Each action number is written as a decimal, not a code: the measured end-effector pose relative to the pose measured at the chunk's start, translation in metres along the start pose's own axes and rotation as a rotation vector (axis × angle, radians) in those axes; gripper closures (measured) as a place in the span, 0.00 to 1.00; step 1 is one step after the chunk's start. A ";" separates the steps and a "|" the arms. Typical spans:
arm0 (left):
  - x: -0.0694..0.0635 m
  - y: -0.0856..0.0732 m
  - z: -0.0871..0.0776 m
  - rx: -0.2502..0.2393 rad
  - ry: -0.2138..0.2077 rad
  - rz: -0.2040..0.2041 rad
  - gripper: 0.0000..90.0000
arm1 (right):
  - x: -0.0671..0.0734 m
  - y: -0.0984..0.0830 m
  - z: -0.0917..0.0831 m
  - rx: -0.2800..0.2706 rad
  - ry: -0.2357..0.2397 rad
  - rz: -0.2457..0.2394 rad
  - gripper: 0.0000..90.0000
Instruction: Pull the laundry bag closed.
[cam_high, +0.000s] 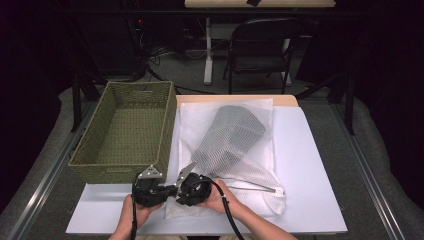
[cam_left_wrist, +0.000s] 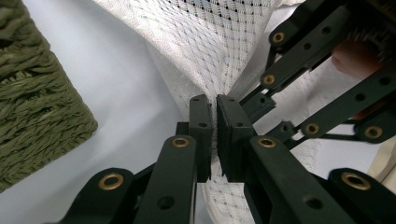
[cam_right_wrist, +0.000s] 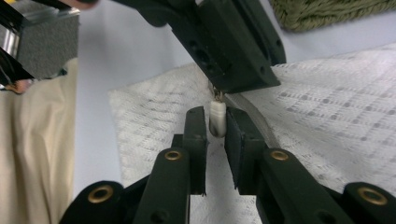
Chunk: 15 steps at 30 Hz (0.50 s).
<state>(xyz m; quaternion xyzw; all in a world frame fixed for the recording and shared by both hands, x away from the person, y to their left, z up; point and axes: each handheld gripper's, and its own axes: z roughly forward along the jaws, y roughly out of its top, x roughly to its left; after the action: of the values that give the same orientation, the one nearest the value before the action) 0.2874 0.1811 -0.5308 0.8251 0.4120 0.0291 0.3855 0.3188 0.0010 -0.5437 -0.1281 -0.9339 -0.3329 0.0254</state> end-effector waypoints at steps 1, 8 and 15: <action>0.000 0.000 0.000 -0.002 0.000 -0.001 0.94 | 0.000 0.000 -0.002 -0.005 0.001 -0.007 0.89; -0.001 0.000 0.001 -0.002 0.001 0.002 0.94 | -0.001 0.000 0.000 -0.016 0.028 0.015 0.91; -0.001 0.000 0.001 0.007 -0.004 0.007 0.94 | -0.001 -0.001 0.006 -0.022 0.037 0.049 0.95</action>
<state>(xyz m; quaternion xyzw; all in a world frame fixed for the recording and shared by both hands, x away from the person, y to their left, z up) 0.2869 0.1803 -0.5312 0.8279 0.4085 0.0271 0.3834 0.3199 0.0037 -0.5495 -0.1452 -0.9261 -0.3448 0.0493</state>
